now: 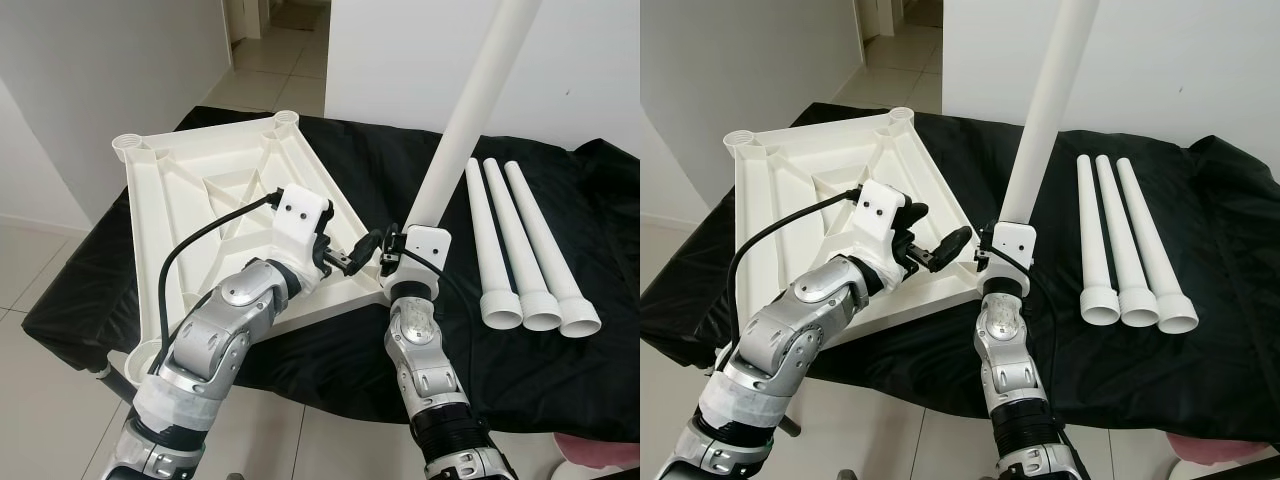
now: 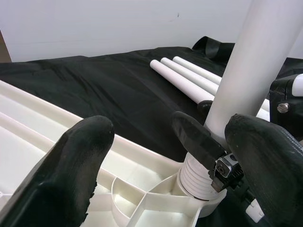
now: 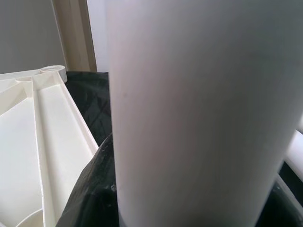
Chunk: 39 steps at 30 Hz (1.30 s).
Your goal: Building children table
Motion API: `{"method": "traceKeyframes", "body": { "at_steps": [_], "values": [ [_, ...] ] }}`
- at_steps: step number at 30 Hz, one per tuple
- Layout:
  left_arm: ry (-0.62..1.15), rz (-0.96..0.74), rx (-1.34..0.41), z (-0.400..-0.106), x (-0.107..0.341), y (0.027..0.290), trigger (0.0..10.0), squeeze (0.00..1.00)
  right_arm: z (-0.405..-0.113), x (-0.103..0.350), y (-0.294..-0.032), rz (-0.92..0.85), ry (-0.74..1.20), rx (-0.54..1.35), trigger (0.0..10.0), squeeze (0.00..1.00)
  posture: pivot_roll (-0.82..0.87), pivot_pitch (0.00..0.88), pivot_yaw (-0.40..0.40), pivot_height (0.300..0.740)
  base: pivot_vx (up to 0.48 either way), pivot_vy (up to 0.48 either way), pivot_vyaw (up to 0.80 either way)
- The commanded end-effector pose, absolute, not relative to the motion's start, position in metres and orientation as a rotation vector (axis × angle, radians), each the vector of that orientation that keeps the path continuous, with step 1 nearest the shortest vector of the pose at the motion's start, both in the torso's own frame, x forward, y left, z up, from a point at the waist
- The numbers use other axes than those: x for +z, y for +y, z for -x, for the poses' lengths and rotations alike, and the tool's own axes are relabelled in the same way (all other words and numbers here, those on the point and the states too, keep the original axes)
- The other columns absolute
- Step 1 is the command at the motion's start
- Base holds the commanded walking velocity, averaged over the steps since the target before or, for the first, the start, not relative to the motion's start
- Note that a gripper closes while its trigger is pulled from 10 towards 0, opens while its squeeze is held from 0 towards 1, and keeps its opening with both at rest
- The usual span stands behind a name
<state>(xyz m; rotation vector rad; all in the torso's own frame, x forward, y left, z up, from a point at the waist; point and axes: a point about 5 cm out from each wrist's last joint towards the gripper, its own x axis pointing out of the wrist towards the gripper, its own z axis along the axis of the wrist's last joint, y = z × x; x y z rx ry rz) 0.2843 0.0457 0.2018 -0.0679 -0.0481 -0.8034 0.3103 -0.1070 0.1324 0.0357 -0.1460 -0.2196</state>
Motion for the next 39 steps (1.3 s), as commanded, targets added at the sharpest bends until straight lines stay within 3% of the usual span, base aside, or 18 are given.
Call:
{"method": "traceKeyframes", "body": {
  "at_steps": [1, 8, 15, 25, 35, 39],
  "values": [
    [-0.054, 0.06, -0.848, -0.284, 0.201, 0.045, 10.0, 0.0, -0.304, 0.108, -0.113, -0.044, -0.03, -0.261, 10.0, 0.0, -0.03, 0.0, -0.006, 0.74, 0.0, 0.0, 0.0],
    [-0.054, 0.061, -0.847, -0.284, 0.201, 0.045, 10.0, 0.0, -0.304, 0.108, -0.113, -0.048, -0.029, -0.268, 10.0, 0.0, -0.03, 0.0, -0.007, 0.74, 0.0, 0.0, 0.0],
    [-0.05, 0.063, -0.846, -0.283, 0.201, 0.045, 10.0, 0.0, -0.301, 0.151, -0.111, -0.051, -0.288, -0.24, 10.0, 0.0, -0.03, 0.0, -0.009, 0.74, 0.0, 0.0, 0.0],
    [-0.05, 0.064, -0.846, -0.283, 0.201, 0.045, 10.0, 0.0, -0.302, 0.145, -0.11, -0.059, -0.257, -0.232, 10.0, 0.0, -0.03, 0.0, -0.011, 0.74, 0.0, 0.0, 0.0],
    [-0.067, 0.053, -0.836, -0.286, 0.204, 0.048, 10.0, 0.0, -0.3, 0.149, -0.115, -0.025, -0.302, -0.116, 10.0, 0.0, -0.02, 0.0, -0.016, 0.74, 0.0, 0.0, 0.0],
    [-0.106, 0.069, -0.902, -0.292, 0.217, 0.055, 10.0, 0.04, -0.299, 0.158, -0.125, 0.006, -0.33, 0.025, 10.0, 0.0, -0.02, 0.0, -0.015, 0.74, 0.0, 0.0, 0.0]
  ]
}}
